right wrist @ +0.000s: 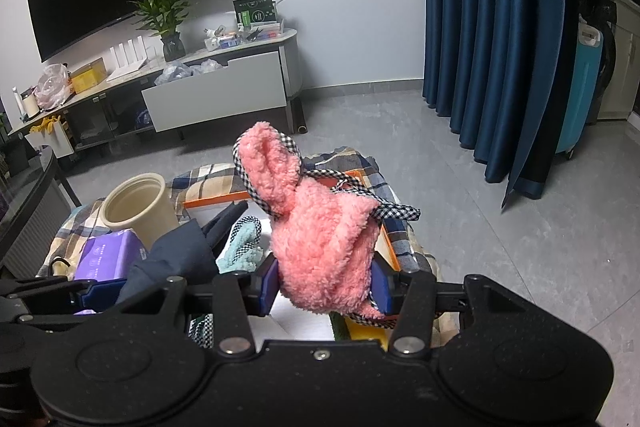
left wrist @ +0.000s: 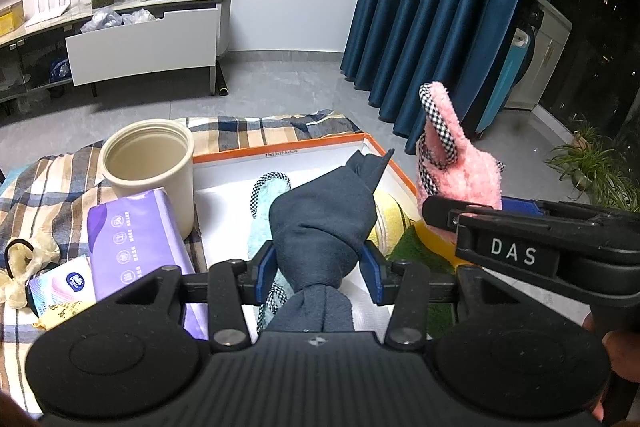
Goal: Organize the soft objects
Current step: 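Open both tools to drop the navy cloth and pink toy into the box, then move both tools back over the blanket, left tool toward the white cable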
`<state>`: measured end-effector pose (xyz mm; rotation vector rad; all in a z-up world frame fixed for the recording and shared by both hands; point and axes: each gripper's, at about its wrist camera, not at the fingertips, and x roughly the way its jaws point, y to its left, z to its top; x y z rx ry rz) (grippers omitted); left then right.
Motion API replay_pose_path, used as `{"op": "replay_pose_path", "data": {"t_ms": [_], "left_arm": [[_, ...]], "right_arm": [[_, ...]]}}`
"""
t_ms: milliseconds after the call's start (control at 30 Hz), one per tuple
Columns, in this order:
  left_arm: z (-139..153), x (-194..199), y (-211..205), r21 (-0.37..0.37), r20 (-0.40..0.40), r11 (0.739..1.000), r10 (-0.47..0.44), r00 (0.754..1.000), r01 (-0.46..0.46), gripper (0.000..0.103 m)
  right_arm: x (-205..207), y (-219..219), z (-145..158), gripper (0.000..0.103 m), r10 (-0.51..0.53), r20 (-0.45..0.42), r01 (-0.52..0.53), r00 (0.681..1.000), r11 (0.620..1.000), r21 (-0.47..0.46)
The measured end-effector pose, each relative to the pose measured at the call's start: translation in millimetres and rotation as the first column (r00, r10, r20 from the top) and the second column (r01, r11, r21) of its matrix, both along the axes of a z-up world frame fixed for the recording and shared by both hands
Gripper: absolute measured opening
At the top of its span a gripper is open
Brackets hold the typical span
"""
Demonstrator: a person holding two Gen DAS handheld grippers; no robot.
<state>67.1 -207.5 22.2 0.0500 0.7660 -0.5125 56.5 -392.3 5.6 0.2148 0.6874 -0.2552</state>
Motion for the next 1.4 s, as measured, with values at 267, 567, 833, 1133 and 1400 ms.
{"op": "replay_pose_path", "data": {"t_ms": [267,567,833,1133,1400], "left_arm": [[-2,2,-4,0.004,-0.01,1.0,0.0,1.0,0.0,0.046],[-3,9,-6,-0.022,-0.027,1.0,-0.014,1.0,0.013,0.057],[0,8,-2,-0.106,-0.05,0.993,-0.046,0.998,0.041,0.067],[21,-7,9,-0.048,0.0,0.999,0.01,1.0,-0.01,0.073],[35,-19,28,-0.02,0.031,0.998,0.059,0.998,-0.059,0.077]], "right_arm": [[5,-2,-2,0.057,-0.002,-0.004,0.002,1.0,1.0,-0.003],[8,-4,2,0.071,0.001,0.041,-0.001,0.999,1.0,0.0],[-5,-3,17,0.072,-0.004,0.093,0.005,0.996,1.0,-0.013],[-27,19,35,0.075,0.008,0.121,-0.003,0.993,0.999,-0.045],[-41,38,49,0.077,0.038,0.147,-0.031,0.988,0.998,-0.048]]}}
